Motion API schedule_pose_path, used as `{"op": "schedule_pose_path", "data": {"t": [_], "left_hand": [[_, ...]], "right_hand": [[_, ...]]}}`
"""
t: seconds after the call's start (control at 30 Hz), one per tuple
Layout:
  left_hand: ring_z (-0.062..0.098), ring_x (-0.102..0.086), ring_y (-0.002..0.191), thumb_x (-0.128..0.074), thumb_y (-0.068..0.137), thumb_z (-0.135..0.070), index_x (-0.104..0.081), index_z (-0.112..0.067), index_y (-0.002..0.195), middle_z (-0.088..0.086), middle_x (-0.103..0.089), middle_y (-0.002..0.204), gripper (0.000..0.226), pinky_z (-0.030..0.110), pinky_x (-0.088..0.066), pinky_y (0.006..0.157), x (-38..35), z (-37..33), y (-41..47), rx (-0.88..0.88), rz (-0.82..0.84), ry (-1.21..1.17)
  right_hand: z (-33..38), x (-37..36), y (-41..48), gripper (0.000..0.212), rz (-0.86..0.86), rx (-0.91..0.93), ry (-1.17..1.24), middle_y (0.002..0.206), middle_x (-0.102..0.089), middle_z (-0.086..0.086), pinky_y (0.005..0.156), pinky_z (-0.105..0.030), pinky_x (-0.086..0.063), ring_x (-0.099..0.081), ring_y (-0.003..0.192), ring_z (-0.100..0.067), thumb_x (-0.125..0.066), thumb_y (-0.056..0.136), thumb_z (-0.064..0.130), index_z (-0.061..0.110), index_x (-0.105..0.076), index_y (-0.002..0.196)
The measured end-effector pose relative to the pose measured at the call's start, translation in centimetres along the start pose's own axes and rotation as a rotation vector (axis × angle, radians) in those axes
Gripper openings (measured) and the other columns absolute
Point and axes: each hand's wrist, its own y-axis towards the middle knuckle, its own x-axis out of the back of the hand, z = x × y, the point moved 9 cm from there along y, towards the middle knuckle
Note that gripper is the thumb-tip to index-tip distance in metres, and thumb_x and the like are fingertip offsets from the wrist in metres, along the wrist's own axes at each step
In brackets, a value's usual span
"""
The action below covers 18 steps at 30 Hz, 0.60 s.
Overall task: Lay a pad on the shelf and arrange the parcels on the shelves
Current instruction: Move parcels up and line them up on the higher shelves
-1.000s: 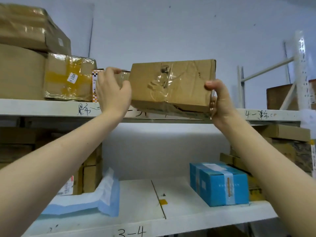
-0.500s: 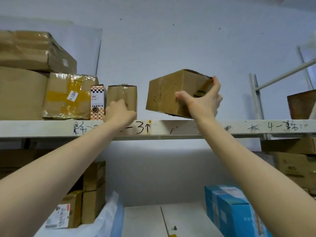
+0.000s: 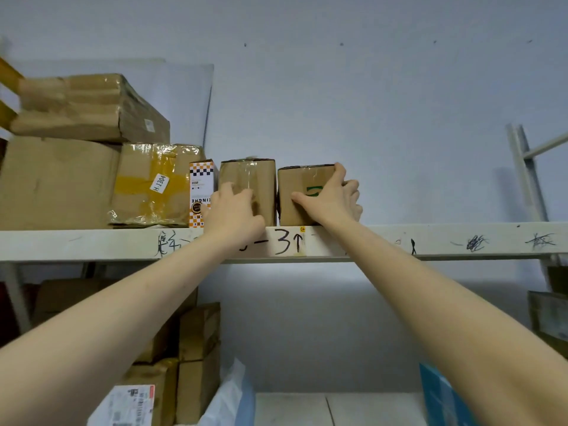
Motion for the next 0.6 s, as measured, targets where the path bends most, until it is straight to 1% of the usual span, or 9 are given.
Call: {"op": "schedule_pose_path", "data": {"t": [0.07,0.2,0.3,0.37,0.43,0.5,0.6], "left_hand": [[0.033,-0.028,0.136,-0.057,0.082,-0.023,-0.053,-0.019,0.128,0.012,-0.029,0.149,0.046,0.053,-0.027,0.110,0.0,-0.2,0.1,-0.020,0.004,0.009],[0.033,-0.031,0.133,-0.056,0.082,-0.023,-0.056,-0.020,0.122,0.011,-0.033,0.145,0.040,0.053,-0.029,0.109,-0.7,-0.9,0.2,-0.033,0.040,-0.012],[0.033,-0.034,0.130,-0.054,0.083,-0.022,-0.059,-0.020,0.119,0.011,-0.038,0.141,0.036,0.055,-0.027,0.108,-1.4,-1.4,0.0,-0.030,0.082,-0.010],[0.032,-0.036,0.129,-0.052,0.085,-0.023,-0.058,-0.020,0.120,0.010,-0.040,0.138,0.036,0.056,-0.026,0.109,-1.6,-1.7,-0.1,-0.034,0.101,-0.010],[0.032,-0.037,0.127,-0.051,0.087,-0.023,-0.058,-0.020,0.122,0.011,-0.041,0.137,0.036,0.055,-0.026,0.109,-1.7,-2.0,-0.3,-0.039,0.105,-0.022],[0.032,-0.038,0.126,-0.050,0.087,-0.024,-0.057,-0.020,0.124,0.011,-0.042,0.136,0.037,0.053,-0.027,0.108,-1.7,-2.2,-0.6,-0.051,0.098,-0.041],[0.030,-0.040,0.124,-0.051,0.087,-0.024,-0.056,-0.020,0.124,0.009,-0.044,0.134,0.038,0.053,-0.031,0.107,-1.4,-2.8,-1.5,-0.092,0.059,-0.089]], "right_hand": [[0.4,-0.9,0.3,0.093,0.025,0.046,-0.013,0.135,-0.032,-0.013,0.097,-0.044,-0.034,-0.034,0.128,-0.033,-0.066,0.075,0.046,0.021,-0.011,0.146],[0.2,-0.9,0.6,0.094,0.048,0.047,0.011,0.141,-0.029,-0.011,0.098,-0.045,-0.036,-0.032,0.131,-0.030,-0.064,0.078,0.039,0.017,-0.005,0.148],[0.2,-1.0,0.5,0.088,0.075,0.064,-0.007,0.139,-0.030,-0.010,0.098,-0.045,-0.038,-0.035,0.128,-0.030,-0.064,0.079,0.036,0.015,-0.011,0.146],[0.1,-0.9,0.3,0.082,0.068,0.074,-0.031,0.136,-0.033,-0.011,0.097,-0.045,-0.040,-0.038,0.125,-0.030,-0.063,0.078,0.034,0.014,-0.017,0.143],[-0.1,-0.7,-0.1,0.076,0.045,0.076,-0.056,0.134,-0.034,-0.011,0.093,-0.042,-0.039,-0.038,0.123,-0.031,-0.062,0.078,0.031,0.012,-0.022,0.140],[-0.1,0.0,-0.5,0.071,-0.008,0.087,-0.044,0.136,-0.031,-0.011,0.091,-0.039,-0.039,-0.036,0.125,-0.030,-0.061,0.080,0.027,0.010,-0.025,0.139],[0.3,1.3,-1.9,0.070,-0.111,0.175,0.040,0.140,-0.027,-0.008,0.097,-0.037,-0.039,-0.036,0.128,-0.028,-0.060,0.081,0.023,0.010,-0.026,0.141]]}}
